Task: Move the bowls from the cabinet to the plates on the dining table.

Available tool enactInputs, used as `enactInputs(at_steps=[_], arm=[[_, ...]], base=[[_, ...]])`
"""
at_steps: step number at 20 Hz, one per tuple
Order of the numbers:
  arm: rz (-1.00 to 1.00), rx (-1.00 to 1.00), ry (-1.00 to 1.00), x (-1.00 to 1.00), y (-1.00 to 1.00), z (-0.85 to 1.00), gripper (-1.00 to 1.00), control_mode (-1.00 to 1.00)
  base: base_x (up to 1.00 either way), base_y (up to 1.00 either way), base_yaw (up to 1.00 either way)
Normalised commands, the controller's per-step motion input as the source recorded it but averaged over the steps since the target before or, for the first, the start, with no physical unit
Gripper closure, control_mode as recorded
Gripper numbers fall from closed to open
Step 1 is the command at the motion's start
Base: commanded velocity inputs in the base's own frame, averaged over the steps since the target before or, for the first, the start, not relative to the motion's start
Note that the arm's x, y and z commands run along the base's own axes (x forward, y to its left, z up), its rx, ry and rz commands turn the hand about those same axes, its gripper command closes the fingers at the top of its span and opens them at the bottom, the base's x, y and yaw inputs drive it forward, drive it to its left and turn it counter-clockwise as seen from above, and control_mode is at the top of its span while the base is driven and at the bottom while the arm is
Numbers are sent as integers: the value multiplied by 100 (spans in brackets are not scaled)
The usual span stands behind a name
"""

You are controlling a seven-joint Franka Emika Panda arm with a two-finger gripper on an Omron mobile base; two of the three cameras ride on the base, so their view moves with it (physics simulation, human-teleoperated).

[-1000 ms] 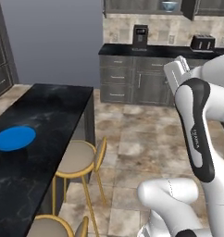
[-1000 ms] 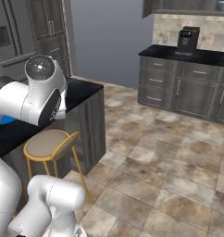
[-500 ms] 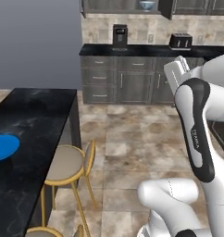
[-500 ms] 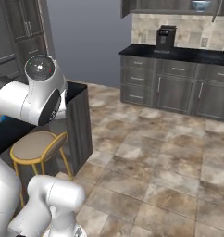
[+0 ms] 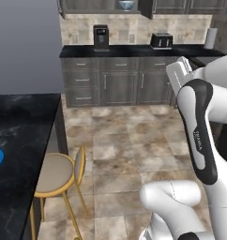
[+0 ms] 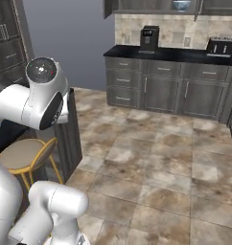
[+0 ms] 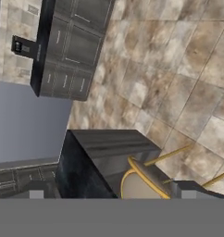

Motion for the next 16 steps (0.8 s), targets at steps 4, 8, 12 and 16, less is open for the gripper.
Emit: enactInputs(at_steps=[4,8,12,16], arm=[[0,0,0,0,0,0,-100,100],[0,0,0,0,0,0,-100,100],[0,0,0,0,0,0,-100,100],[0,0,0,0,0,0,-100,100]], base=[[0,0,-25],[0,0,-25],[0,0,-25],[0,0,-24]])
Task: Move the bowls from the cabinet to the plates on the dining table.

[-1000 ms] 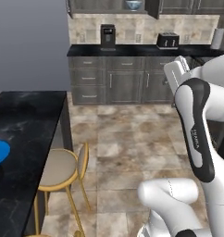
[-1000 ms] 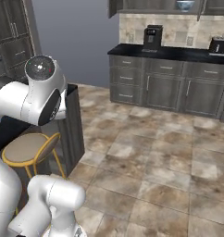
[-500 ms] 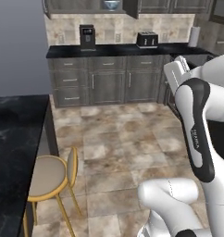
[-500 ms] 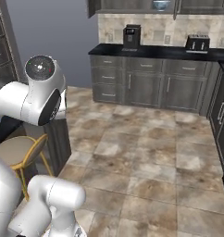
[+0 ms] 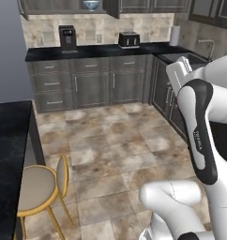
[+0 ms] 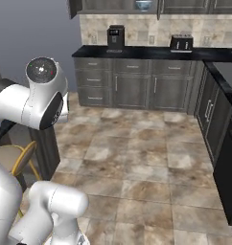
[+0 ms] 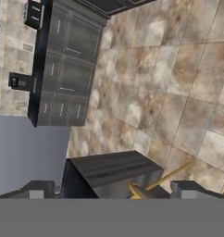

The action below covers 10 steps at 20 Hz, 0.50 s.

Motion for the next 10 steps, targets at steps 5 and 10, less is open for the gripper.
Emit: enactInputs(at_steps=[5,10], arm=[[0,0,0,0,0,0,-100,100],[0,0,0,0,0,0,-100,100]], base=[[22,1,-9],[62,9,0]])
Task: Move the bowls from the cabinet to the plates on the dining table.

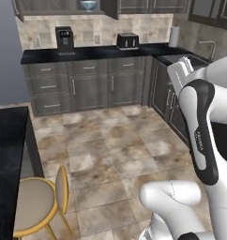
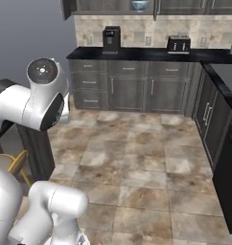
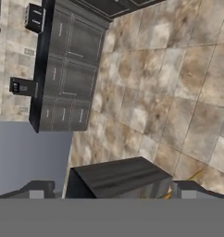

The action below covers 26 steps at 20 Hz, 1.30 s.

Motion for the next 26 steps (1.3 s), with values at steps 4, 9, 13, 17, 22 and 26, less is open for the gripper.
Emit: enactInputs(at_steps=[4,9,13,17,22,26], arm=[[0,0,0,0,0,0,-100,100],[0,0,0,0,0,0,-100,100],[0,0,0,0,0,0,-100,100],[0,0,0,0,0,0,-100,100],[0,0,0,0,0,0,-100,100],[0,0,0,0,0,0,-100,100]], base=[[62,2,1],[62,2,2],[62,0,1],[62,0,0],[62,0,0],[62,0,0]])
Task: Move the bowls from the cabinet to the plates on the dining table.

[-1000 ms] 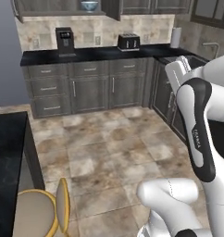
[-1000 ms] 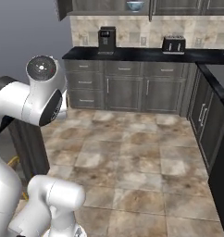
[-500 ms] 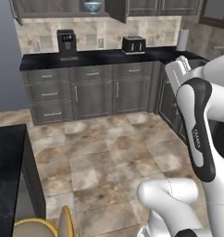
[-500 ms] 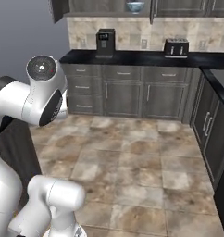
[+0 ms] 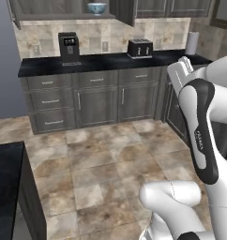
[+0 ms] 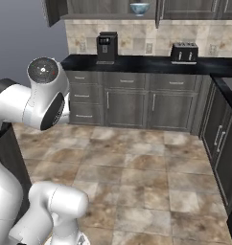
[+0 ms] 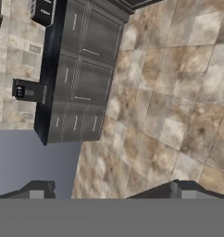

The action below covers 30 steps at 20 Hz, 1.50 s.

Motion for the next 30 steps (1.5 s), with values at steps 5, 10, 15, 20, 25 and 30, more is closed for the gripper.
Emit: enactInputs(at_steps=[5,10,15,20,25,30], arm=[[0,0,0,0,0,0,-100,100],[0,0,0,0,0,0,-100,100],[0,0,0,0,0,0,-100,100],[0,0,0,0,0,0,-100,100],[0,0,0,0,0,0,-100,100],[0,0,0,0,0,0,-100,100]], base=[[62,0,0],[62,0,0],[62,0,0],[62,0,0],[62,1,0],[62,1,0]])
